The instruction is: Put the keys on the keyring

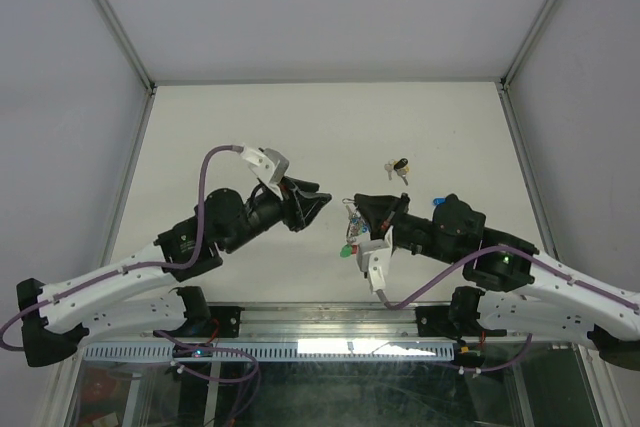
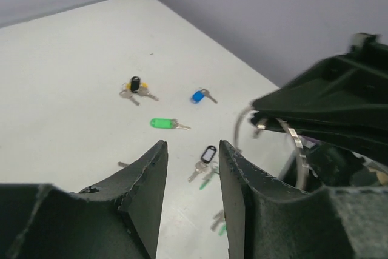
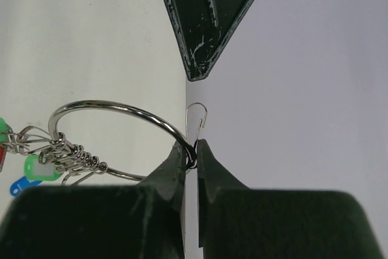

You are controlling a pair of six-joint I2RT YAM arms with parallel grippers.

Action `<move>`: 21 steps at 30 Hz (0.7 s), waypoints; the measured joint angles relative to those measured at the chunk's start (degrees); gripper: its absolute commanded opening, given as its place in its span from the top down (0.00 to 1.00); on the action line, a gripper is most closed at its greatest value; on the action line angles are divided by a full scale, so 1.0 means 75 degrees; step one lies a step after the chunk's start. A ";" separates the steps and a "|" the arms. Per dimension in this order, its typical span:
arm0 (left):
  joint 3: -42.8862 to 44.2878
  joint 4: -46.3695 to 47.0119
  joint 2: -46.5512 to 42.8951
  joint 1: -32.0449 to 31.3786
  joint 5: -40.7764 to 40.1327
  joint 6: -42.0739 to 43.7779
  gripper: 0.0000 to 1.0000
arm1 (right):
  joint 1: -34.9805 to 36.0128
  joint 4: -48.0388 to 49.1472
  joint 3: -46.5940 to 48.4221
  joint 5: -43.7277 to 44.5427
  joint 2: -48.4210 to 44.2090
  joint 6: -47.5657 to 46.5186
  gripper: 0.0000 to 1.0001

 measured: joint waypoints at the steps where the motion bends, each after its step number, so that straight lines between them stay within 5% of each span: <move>1: 0.0032 -0.0102 0.0114 0.0216 0.0149 -0.0073 0.60 | 0.0000 -0.0140 0.0061 0.0029 0.0000 0.0102 1.00; 7: 0.0079 -0.0580 0.0889 0.1346 0.0863 -0.0399 0.53 | -0.0003 -0.1055 0.0233 0.0542 -0.0169 0.0871 1.00; 21: 0.0402 -0.0370 0.3847 0.1445 0.2422 -0.0099 0.43 | 0.0000 -0.2853 0.1440 0.1781 -0.0522 0.4482 1.00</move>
